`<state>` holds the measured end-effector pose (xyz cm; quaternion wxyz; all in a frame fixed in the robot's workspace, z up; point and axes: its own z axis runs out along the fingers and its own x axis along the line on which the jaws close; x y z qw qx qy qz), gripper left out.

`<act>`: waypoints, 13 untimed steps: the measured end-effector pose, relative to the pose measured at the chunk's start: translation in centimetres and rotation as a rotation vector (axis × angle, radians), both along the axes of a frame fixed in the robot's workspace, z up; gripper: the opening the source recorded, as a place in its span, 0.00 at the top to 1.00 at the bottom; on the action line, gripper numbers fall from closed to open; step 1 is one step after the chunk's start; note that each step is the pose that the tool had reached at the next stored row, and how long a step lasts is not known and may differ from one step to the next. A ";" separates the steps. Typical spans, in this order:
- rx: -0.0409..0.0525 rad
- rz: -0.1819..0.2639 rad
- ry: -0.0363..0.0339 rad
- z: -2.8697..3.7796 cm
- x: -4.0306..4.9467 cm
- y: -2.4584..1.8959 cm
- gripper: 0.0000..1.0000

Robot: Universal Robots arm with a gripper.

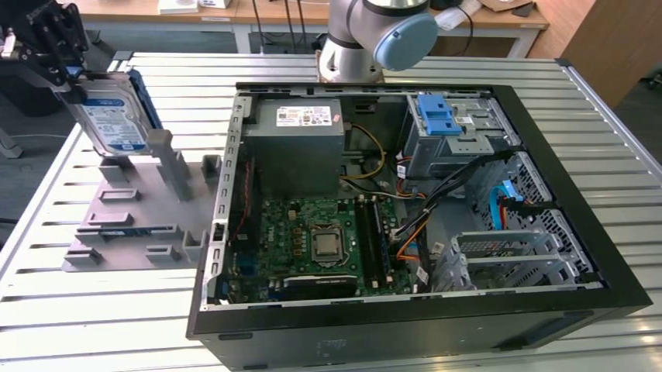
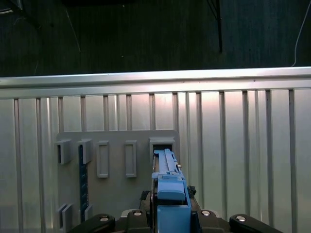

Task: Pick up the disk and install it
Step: 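Pick up the disk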

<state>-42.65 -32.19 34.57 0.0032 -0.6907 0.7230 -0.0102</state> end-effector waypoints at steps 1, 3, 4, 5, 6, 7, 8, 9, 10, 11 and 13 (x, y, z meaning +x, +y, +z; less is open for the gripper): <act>0.0000 0.000 0.0000 0.09 0.00 0.00 0.64; 0.0001 0.000 -0.0001 0.28 0.00 0.00 0.64; 0.0001 0.000 -0.0001 0.39 0.00 0.00 0.64; 0.0001 0.000 -0.0001 0.48 0.00 0.00 0.64; 0.0001 0.000 -0.0001 0.57 0.00 0.00 0.64; 0.0000 0.000 0.0000 0.68 0.00 0.00 0.64; 0.0000 0.000 -0.0001 0.76 0.00 0.00 0.64; 0.0001 0.000 -0.0001 0.85 0.00 0.00 0.64; 0.0000 0.000 -0.0001 0.96 0.00 0.00 0.64; 0.0000 0.000 0.0000 1.07 0.00 0.00 0.64; 0.0001 0.000 -0.0001 1.28 0.00 0.00 0.64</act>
